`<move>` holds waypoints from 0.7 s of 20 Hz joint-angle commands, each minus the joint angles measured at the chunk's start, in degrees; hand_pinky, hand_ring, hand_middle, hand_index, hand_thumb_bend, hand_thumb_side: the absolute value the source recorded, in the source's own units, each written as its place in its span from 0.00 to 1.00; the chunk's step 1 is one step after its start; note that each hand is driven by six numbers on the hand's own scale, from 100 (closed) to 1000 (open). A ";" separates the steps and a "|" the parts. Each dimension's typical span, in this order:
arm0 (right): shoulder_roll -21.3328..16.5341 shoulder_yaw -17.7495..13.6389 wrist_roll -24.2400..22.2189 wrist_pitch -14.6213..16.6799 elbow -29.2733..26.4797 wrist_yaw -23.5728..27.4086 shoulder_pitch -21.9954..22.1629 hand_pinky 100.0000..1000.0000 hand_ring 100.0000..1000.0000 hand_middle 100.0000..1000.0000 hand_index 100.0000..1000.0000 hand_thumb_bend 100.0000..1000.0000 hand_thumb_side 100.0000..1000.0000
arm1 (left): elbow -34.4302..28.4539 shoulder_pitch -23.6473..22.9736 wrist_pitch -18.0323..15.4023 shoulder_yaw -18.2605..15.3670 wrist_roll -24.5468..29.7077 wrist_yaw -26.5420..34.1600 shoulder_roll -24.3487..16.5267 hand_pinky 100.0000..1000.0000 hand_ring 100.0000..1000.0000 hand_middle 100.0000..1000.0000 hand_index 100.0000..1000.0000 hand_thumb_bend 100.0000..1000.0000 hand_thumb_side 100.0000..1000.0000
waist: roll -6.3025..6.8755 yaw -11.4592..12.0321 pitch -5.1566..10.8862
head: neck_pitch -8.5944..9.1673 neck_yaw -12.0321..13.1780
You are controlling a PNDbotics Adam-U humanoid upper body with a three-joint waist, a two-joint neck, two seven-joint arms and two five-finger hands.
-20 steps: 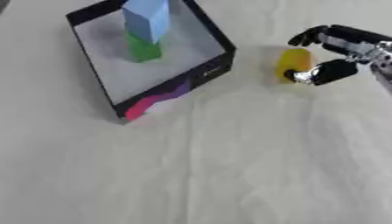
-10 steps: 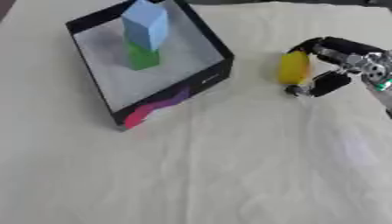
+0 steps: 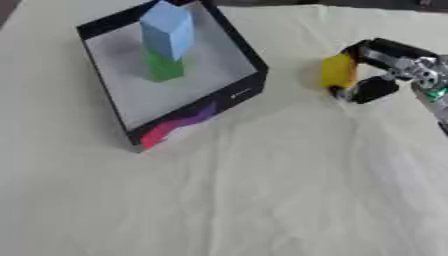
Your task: Pick up objects on the table and place them in the box.
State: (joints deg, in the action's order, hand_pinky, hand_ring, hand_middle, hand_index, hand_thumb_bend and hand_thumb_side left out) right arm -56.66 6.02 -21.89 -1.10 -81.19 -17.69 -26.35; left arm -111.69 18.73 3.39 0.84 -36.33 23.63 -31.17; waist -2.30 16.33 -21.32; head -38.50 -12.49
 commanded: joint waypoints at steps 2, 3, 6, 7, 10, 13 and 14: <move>-1.96 -1.40 -0.06 -2.41 -3.42 5.49 0.20 0.84 0.65 0.57 0.74 0.00 0.15 | -1.02 -0.03 -0.23 -0.90 -0.26 -0.54 -0.87 0.70 0.54 0.75 0.82 0.34 0.59 | -0.46 -0.28 1.02 | -0.14 0.22; -2.26 -1.65 -0.17 -3.01 -4.16 6.51 0.34 0.84 0.65 0.57 0.73 0.00 0.14 | -1.02 -0.10 -0.24 -0.91 -0.25 -0.61 -0.90 0.70 0.54 0.75 0.82 0.34 0.58 | -0.46 -0.38 1.20 | -0.24 0.29; -3.32 -2.90 0.30 -4.34 -6.92 9.23 0.71 0.84 0.64 0.54 0.72 0.00 0.11 | -0.98 -0.35 -0.24 -0.96 -0.24 -0.88 -1.04 0.70 0.54 0.75 0.82 0.34 0.58 | -0.46 -0.68 1.74 | -0.56 0.53; -3.75 -3.48 0.97 -4.65 -8.12 10.10 0.66 0.84 0.64 0.53 0.71 0.00 0.10 | -0.97 -0.46 -0.25 -1.01 -0.27 -0.97 -1.11 0.70 0.54 0.75 0.82 0.34 0.58 | -0.48 -0.79 1.92 | -0.74 0.56; -5.33 -5.26 3.81 -4.86 -12.74 13.68 -0.46 0.85 0.64 0.53 0.71 0.00 0.05 | -1.02 -0.75 -0.33 -1.14 -0.39 -1.29 -1.25 0.70 0.54 0.75 0.82 0.34 0.58 | -0.48 -1.14 2.50 | -1.33 0.49; -6.55 -6.70 7.94 -5.24 -16.82 18.01 -3.89 0.85 0.63 0.51 0.70 0.00 0.00 | -1.16 -0.85 -0.39 -1.17 -0.37 -1.84 -1.30 0.70 0.54 0.74 0.82 0.34 0.57 | -0.44 -1.41 3.27 | -1.99 0.21; -6.62 -6.88 9.18 -5.43 -17.77 19.49 -5.47 0.85 0.62 0.50 0.70 0.00 0.00 | -1.20 -0.87 -0.41 -1.19 -0.34 -2.09 -1.29 0.70 0.54 0.74 0.82 0.34 0.57 | -0.44 -1.49 3.56 | -2.22 0.14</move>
State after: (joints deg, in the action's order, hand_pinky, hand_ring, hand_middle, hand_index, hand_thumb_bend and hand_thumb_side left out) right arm -60.38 0.63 -14.30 -6.40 -96.66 -0.11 -30.83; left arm -111.72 17.63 3.15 0.48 -36.57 21.97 -31.17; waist -2.30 14.86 -19.64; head -40.32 -12.22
